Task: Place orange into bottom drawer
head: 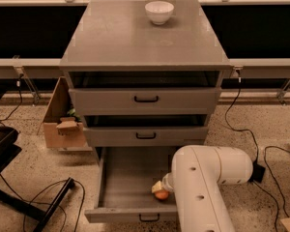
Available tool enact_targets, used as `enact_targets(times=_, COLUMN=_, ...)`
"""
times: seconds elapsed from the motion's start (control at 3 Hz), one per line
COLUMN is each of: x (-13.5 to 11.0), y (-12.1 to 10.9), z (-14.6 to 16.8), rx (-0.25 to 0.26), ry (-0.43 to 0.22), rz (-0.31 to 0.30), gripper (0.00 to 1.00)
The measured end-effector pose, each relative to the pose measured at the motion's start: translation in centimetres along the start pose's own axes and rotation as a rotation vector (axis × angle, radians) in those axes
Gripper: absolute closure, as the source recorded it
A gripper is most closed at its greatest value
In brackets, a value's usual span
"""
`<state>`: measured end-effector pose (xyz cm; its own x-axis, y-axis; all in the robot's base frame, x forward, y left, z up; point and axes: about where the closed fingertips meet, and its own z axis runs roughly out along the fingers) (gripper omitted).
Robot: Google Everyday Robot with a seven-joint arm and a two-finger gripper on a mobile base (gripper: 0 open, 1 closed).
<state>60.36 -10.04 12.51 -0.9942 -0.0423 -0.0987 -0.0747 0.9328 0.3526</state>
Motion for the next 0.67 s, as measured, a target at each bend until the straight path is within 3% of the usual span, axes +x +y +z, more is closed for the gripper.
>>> enact_targets(times=0.67, x=0.0, y=0.0, z=0.0, rx=0.0, ry=0.0, rz=0.0, gripper=0.0)
